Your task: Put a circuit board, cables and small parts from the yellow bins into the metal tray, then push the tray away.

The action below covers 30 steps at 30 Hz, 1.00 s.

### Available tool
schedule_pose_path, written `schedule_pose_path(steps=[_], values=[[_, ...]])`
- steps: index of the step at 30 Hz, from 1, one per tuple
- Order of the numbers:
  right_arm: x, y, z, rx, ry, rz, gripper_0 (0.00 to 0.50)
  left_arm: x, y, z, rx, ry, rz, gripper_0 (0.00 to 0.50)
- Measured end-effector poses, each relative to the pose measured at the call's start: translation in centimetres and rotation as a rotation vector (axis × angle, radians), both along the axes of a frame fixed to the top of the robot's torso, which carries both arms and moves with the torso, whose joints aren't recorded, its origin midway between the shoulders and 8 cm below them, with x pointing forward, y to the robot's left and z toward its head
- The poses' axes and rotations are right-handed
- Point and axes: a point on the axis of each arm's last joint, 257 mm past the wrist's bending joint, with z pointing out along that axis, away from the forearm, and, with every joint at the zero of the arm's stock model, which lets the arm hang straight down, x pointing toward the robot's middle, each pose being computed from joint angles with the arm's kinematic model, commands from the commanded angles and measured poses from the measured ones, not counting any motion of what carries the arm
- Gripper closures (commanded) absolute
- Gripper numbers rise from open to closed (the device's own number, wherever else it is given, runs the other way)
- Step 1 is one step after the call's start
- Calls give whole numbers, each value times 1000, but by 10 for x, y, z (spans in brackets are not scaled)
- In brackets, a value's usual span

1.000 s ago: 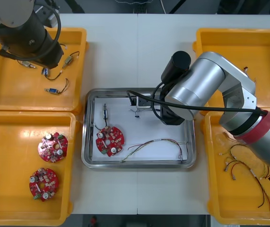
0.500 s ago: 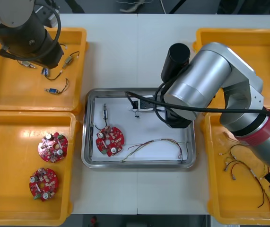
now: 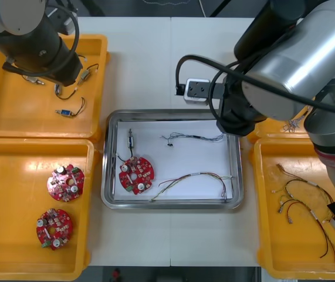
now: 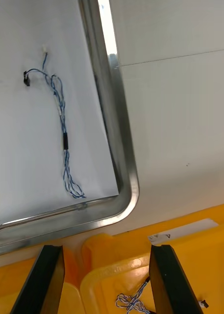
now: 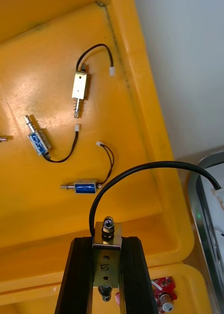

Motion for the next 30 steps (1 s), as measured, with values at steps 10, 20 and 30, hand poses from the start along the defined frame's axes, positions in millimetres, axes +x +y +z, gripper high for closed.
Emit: schedule_pose_path(steps=[10, 20, 30], values=[[7, -28, 32, 208, 16, -149, 0, -12, -52, -17, -109, -10, 108, 500], [10, -85, 56, 362, 24, -426, 0, -16, -116, -57, -162, -29, 110, 500], [-4, -153, 50, 438, 5, -664, 0, -15, -158, -93, -207, -45, 103, 500]])
